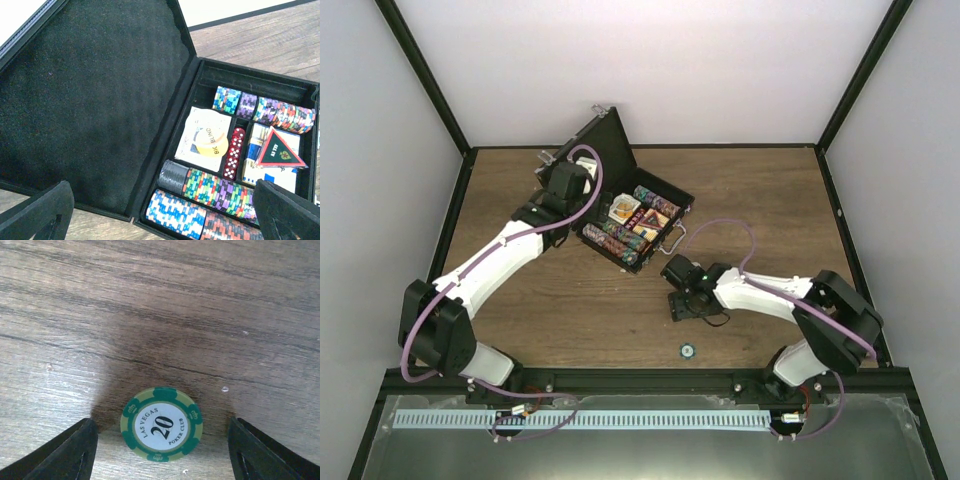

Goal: Pack up texas hold em set

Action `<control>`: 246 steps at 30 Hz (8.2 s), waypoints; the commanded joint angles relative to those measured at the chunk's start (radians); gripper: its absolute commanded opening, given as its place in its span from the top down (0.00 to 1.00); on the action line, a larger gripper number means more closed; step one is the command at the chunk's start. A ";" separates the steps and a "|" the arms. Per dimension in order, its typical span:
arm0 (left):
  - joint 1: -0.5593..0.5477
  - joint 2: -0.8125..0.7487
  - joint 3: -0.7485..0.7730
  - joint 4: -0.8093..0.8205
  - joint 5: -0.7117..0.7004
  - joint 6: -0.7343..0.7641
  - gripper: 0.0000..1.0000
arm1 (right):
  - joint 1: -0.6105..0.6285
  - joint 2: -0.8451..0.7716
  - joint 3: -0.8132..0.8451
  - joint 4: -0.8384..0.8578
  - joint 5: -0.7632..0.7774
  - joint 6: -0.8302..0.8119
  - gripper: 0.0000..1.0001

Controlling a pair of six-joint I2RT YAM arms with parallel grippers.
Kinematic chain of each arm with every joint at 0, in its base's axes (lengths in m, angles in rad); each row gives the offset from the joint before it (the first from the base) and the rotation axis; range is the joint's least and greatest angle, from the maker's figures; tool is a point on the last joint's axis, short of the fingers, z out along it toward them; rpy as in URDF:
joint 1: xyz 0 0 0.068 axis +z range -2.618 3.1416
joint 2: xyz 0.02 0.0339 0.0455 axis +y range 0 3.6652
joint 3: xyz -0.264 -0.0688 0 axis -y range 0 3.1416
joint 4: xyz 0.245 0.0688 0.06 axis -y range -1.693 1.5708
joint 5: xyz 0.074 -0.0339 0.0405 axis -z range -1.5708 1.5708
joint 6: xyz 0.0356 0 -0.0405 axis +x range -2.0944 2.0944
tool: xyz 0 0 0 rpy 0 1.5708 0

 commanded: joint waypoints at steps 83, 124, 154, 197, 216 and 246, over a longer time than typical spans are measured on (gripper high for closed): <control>-0.165 0.423 -0.336 0.632 1.266 -0.662 0.96 | 0.054 -0.094 0.030 0.224 -0.092 -0.136 0.56; -0.153 0.253 -0.027 0.196 0.374 0.001 0.96 | -0.067 -0.405 -0.160 0.232 -0.027 -0.055 0.00; -0.219 0.388 0.045 0.159 0.220 0.014 0.96 | -0.067 -0.406 -0.158 0.220 -0.041 -0.047 0.00; -0.204 -0.241 -0.514 0.190 0.252 -0.490 0.01 | 0.253 -0.179 -0.087 -0.167 -0.075 0.324 0.14; -0.205 -0.243 -0.525 0.213 0.274 -0.509 0.00 | 0.356 -0.023 -0.030 -0.197 -0.073 0.423 0.37; -0.205 -0.181 -0.644 0.460 0.582 -0.716 0.15 | 0.350 -0.078 0.014 -0.109 0.023 0.304 0.57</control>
